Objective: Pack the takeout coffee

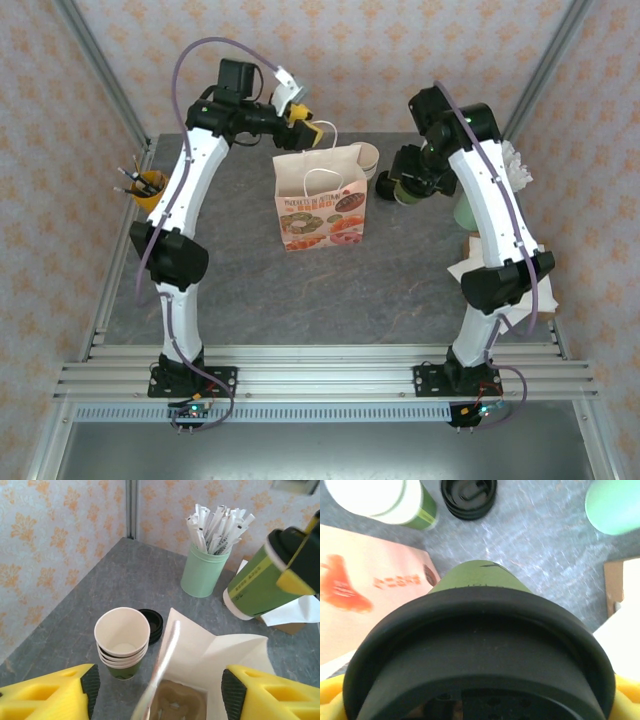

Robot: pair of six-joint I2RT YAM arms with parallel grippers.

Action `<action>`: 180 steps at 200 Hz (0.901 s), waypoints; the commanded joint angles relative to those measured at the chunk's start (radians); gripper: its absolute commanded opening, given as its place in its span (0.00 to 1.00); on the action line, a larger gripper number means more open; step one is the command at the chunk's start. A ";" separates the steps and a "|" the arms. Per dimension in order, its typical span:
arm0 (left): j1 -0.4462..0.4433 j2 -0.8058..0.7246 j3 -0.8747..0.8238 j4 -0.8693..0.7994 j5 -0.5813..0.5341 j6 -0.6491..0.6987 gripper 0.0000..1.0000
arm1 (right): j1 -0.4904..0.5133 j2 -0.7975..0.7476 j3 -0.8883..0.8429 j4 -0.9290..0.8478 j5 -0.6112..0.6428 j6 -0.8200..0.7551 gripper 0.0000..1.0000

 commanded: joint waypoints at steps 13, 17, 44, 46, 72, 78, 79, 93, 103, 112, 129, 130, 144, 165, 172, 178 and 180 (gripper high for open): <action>-0.013 0.050 0.041 0.113 -0.006 0.010 0.44 | 0.019 0.007 0.100 -0.185 0.016 0.088 0.39; -0.015 0.048 0.038 0.117 -0.007 0.007 0.38 | 0.022 0.008 0.114 -0.184 0.016 0.091 0.39; -0.029 0.012 -0.014 0.112 -0.013 0.016 0.03 | 0.058 0.029 0.219 -0.164 0.017 0.119 0.39; -0.029 0.007 -0.021 0.115 -0.014 0.016 0.02 | 0.060 0.031 0.227 -0.162 0.017 0.121 0.39; -0.041 -0.067 -0.133 0.158 -0.021 0.006 0.00 | 0.094 0.034 0.286 -0.110 0.021 0.159 0.39; -0.046 -0.083 -0.158 0.163 -0.024 0.005 0.00 | 0.103 0.028 0.287 -0.088 0.017 0.165 0.39; -0.046 -0.086 -0.161 0.164 -0.024 0.005 0.00 | 0.104 0.028 0.287 -0.083 0.017 0.166 0.39; -0.054 -0.118 -0.209 0.182 -0.023 -0.008 0.00 | 0.118 0.018 0.279 -0.022 -0.013 0.182 0.39; -0.058 -0.139 -0.242 0.208 -0.023 -0.028 0.00 | 0.129 0.015 0.274 0.015 -0.036 0.189 0.39; -0.061 -0.153 -0.267 0.238 -0.024 -0.064 0.00 | 0.142 0.017 0.272 0.043 -0.061 0.192 0.39; -0.064 -0.166 -0.278 0.303 -0.020 -0.167 0.00 | 0.168 0.033 0.279 0.081 -0.087 0.199 0.39; -0.064 -0.166 -0.278 0.306 -0.021 -0.170 0.00 | 0.169 0.034 0.280 0.082 -0.089 0.199 0.39; -0.076 -0.167 -0.276 0.315 -0.049 -0.201 0.00 | 0.183 0.050 0.291 0.110 -0.102 0.202 0.38; -0.093 -0.194 -0.288 0.298 -0.125 -0.221 0.00 | 0.186 0.073 0.302 0.143 -0.136 0.211 0.38; -0.093 -0.195 -0.295 0.315 -0.150 -0.258 0.00 | 0.191 0.082 0.304 0.149 -0.145 0.212 0.38; -0.093 -0.195 -0.298 0.326 -0.171 -0.284 0.00 | 0.200 0.092 0.306 0.149 -0.148 0.209 0.37; -0.094 -0.195 -0.298 0.328 -0.180 -0.291 0.00 | 0.203 0.095 0.307 0.150 -0.149 0.207 0.37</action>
